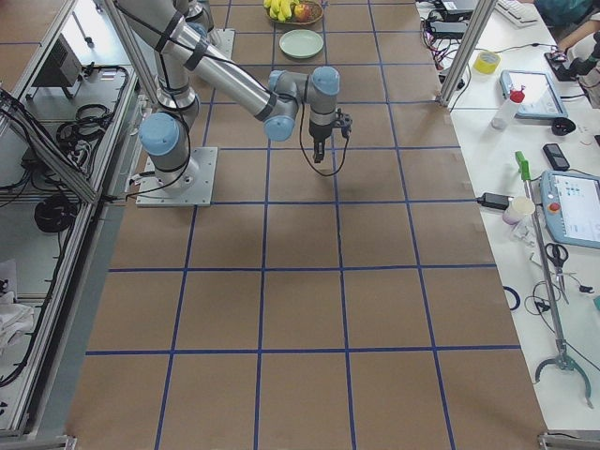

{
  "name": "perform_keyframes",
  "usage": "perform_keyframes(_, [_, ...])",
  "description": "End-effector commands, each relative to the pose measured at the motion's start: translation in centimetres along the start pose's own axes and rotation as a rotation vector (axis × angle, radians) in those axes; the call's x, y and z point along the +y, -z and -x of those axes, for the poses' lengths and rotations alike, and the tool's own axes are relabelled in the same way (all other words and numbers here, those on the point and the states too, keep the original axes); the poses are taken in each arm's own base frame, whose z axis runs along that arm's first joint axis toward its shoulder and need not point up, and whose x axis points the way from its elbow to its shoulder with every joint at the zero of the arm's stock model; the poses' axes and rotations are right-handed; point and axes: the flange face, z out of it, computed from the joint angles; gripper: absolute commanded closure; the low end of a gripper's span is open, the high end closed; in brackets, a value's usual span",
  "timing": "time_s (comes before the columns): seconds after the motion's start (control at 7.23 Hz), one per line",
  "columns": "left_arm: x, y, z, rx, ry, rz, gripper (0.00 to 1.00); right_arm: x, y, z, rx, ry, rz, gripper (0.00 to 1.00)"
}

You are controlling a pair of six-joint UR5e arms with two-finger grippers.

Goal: Collect all strawberries into plate
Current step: 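Carry it beside the other two strawberries and release it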

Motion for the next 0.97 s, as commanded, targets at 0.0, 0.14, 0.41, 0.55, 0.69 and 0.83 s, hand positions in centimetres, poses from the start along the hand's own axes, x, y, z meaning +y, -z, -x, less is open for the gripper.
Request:
perform_keyframes(0.0, [0.1, -0.4, -0.1, 0.000, 0.001, 0.008, 0.00, 4.4, -1.4, 10.4, -0.088, -0.104, 0.041, 0.94])
perform_keyframes(0.14, [0.1, -0.7, -0.1, -0.005, -0.010, 0.017, 0.00, 4.5, -1.2, 13.7, -0.111, -0.111, 0.022, 0.94])
perform_keyframes(0.41, [0.1, -0.7, 0.1, -0.005, -0.006, 0.016, 0.00, 5.0, -3.4, 17.9, -0.109, -0.061, 0.029, 0.94])
perform_keyframes(0.55, [0.0, -0.6, 0.1, -0.003, -0.007, 0.015, 0.00, 5.1, -4.0, 18.0, -0.110, -0.052, 0.028, 0.94])
perform_keyframes(0.69, [0.0, -0.7, 0.1, -0.003, -0.007, 0.015, 0.00, 5.0, -4.2, 17.9, -0.100, -0.023, 0.022, 0.93])
perform_keyframes(0.83, [0.0, -0.7, 0.2, -0.003, -0.004, 0.015, 0.00, 5.2, -4.4, 17.7, -0.094, -0.015, 0.025, 0.90])
